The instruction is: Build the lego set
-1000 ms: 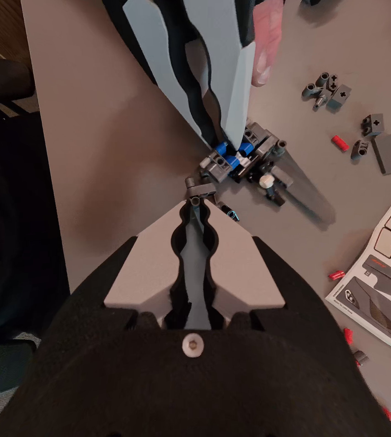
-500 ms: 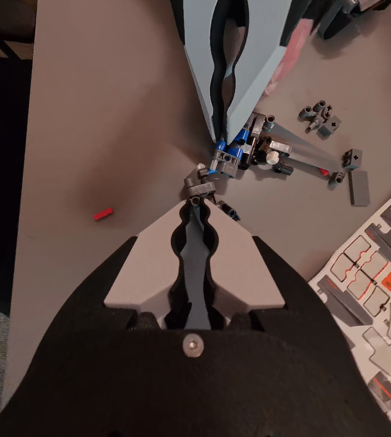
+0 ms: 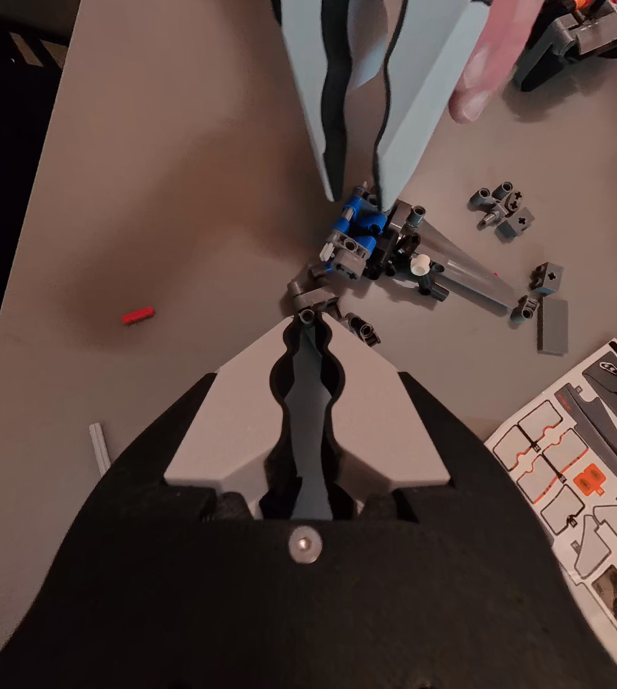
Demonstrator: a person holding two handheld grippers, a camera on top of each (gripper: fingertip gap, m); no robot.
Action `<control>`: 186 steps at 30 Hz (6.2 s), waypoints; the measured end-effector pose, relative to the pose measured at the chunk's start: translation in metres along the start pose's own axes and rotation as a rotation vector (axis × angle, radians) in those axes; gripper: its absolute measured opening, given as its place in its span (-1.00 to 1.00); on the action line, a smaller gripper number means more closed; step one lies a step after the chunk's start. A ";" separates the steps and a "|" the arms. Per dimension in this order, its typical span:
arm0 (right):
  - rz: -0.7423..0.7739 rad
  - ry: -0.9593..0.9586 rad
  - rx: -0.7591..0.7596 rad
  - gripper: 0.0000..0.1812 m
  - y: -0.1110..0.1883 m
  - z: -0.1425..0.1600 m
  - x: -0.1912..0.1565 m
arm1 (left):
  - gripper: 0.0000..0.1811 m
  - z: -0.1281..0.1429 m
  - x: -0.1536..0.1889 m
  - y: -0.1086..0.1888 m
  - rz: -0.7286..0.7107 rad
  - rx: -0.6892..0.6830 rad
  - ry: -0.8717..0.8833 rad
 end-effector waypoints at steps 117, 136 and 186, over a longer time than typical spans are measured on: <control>-0.122 0.075 0.000 -0.94 -0.009 -0.004 0.014 | -0.77 0.020 -0.018 -0.009 0.193 0.121 0.097; -0.140 -0.001 -0.012 -0.94 -0.008 -0.004 0.015 | -0.77 0.017 -0.015 -0.009 0.173 0.073 0.062; 0.050 0.048 -0.044 -0.89 -0.009 -0.009 -0.001 | -0.77 0.015 -0.010 -0.008 0.159 0.052 0.037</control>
Point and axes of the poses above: each gripper's, where its closed fingertips meet, y back along the fingers, z out of its underside, x = y × z across the jaws, the point moved 8 cm from there along y, back along the fingers, and after that the axes turned 14 degrees about z, right-handed, at the moved point
